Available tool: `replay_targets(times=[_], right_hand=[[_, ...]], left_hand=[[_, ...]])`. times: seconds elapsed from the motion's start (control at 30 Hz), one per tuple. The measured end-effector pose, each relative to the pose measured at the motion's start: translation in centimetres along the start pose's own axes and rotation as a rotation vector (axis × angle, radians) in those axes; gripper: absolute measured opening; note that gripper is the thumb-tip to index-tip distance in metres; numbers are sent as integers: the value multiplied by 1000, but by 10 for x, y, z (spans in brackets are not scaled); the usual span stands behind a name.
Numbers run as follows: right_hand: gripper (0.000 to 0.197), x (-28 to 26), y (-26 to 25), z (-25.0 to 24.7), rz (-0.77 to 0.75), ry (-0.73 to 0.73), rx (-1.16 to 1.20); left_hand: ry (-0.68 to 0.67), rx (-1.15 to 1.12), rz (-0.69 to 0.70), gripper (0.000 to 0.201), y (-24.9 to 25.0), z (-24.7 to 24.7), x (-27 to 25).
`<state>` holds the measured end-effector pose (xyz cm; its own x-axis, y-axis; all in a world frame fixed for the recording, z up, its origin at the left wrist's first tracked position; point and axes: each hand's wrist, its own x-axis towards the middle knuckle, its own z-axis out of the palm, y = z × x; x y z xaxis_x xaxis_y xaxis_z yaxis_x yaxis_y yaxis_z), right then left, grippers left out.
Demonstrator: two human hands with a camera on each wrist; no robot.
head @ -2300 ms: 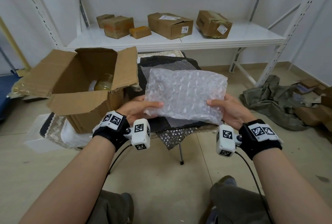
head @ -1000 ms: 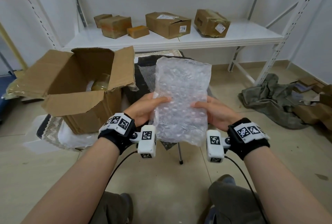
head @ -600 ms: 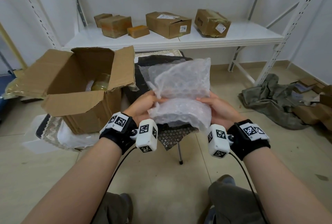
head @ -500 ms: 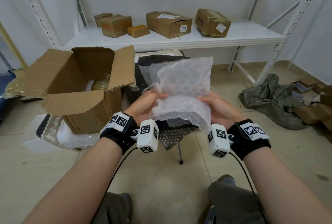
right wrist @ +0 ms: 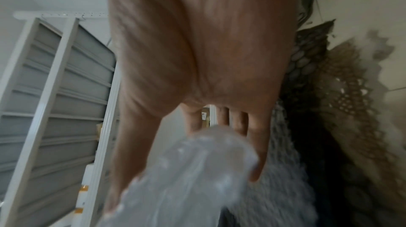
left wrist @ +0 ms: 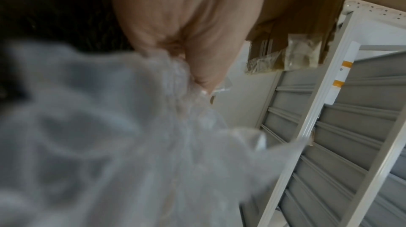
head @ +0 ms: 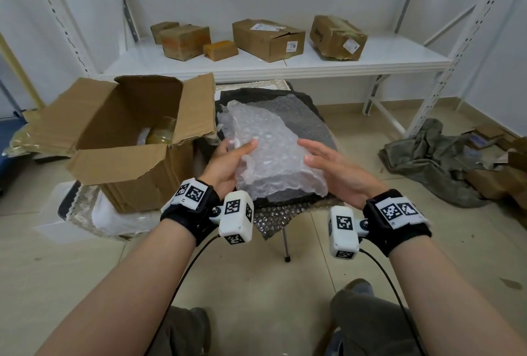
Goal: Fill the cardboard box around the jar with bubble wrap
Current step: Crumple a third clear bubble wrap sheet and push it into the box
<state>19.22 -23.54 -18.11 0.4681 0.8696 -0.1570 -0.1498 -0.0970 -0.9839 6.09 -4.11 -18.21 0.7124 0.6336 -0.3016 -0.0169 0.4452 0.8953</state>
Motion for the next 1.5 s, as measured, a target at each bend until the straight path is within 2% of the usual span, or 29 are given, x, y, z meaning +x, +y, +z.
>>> replay_targets(times=[0.07,0.2,0.27,0.3,0.37,0.43,0.47,0.53,0.6,0.63,0.7,0.77,0.83,0.93,1.03,1.1,1.13,1.23,1.27,1.33,1.4,1.5], right_hand=[[76,2,2,-1,-10,-54,3],[91,0,3,0,2,-164,-51],[92,2,4,3,27,-166,-98],[87,3,5,4,26,-139,-119],[63,5,5,9,-20,-44,-104],[33,5,3,9,-49,137,43],[27,5,4,6,-59,240,113],[28,6,7,-6,-69,422,201],[29,10,12,-21,-62,550,280],[29,13,15,-28,-53,601,322],[33,16,20,-37,-28,678,398],[27,19,23,-42,15,709,426],[12,20,24,-43,58,711,446],[12,22,25,-44,67,723,497],[2,21,25,-44,69,750,540],[4,18,22,-43,62,725,561],[5,17,21,-42,49,688,570],[27,11,16,-33,15,482,574],[27,11,15,-28,8,401,573],[15,11,12,-17,8,280,548],[9,12,9,-8,-6,274,527],[24,16,10,-13,-55,391,459]], left_hand=[[46,22,13,56,-1,0,1],[64,-19,18,38,-2,1,-2],[59,-9,22,29,0,2,-4],[41,22,25,30,1,3,-5],[-38,3,16,42,2,6,-6],[-138,-51,-20,45,5,7,-6],[-167,-50,-21,42,6,6,-6],[-175,10,-8,46,5,2,-3],[-110,76,5,67,3,-4,4],[-88,89,14,70,2,-7,8],[-73,121,24,57,2,-11,12],[-90,188,39,39,4,-15,13],[-108,242,51,34,4,-17,14],[-83,190,55,30,6,-20,14],[-38,172,60,16,2,-22,19],[-2,75,38,21,1,-21,19],[-16,3,22,22,1,-20,18],[-157,-166,-18,21,2,-15,13],[-190,-192,-26,22,1,-13,12],[-234,-192,-25,22,-2,-10,11],[-279,-191,-44,20,-3,-6,10],[-298,-81,-36,16,1,-5,8]])
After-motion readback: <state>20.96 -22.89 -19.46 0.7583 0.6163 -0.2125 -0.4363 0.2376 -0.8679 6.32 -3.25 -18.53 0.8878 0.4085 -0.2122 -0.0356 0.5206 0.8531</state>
